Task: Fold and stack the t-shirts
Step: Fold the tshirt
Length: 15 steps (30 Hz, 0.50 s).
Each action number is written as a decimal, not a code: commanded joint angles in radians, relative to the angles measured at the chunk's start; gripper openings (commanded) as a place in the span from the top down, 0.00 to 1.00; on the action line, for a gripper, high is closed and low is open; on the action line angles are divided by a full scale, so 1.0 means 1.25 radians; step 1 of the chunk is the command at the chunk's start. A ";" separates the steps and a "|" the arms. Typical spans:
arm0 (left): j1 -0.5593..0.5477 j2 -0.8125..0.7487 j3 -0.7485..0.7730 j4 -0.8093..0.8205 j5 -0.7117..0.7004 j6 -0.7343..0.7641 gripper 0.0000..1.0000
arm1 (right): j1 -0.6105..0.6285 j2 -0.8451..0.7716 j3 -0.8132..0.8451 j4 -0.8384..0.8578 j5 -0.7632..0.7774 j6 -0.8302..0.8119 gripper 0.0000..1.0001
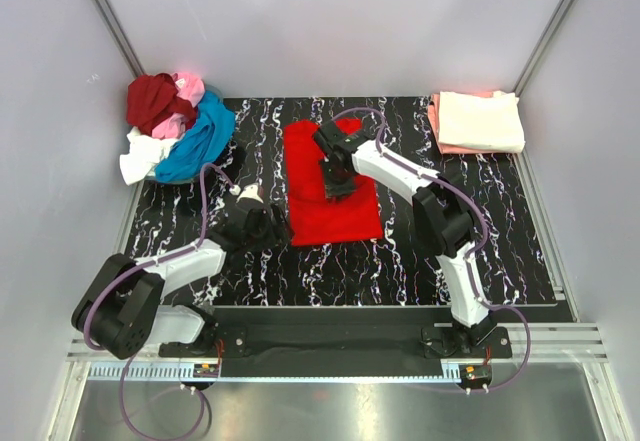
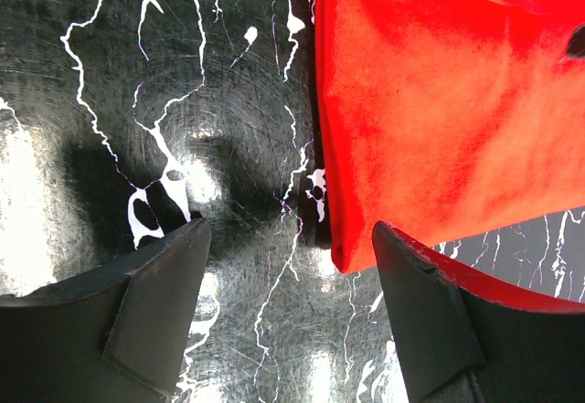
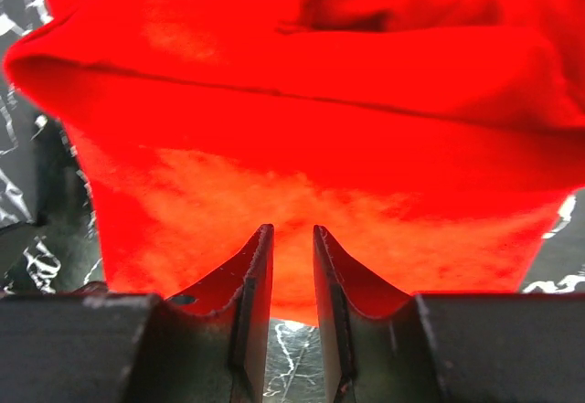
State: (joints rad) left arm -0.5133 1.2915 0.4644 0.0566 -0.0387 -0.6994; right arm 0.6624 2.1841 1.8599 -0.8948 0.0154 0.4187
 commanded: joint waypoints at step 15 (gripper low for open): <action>0.003 0.017 -0.003 0.010 0.003 0.010 0.22 | 0.028 0.066 0.079 0.004 -0.016 0.009 0.70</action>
State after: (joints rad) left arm -0.5133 1.2922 0.4644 0.0578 -0.0383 -0.6994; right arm 0.6888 2.2433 1.9076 -0.8814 -0.0032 0.4274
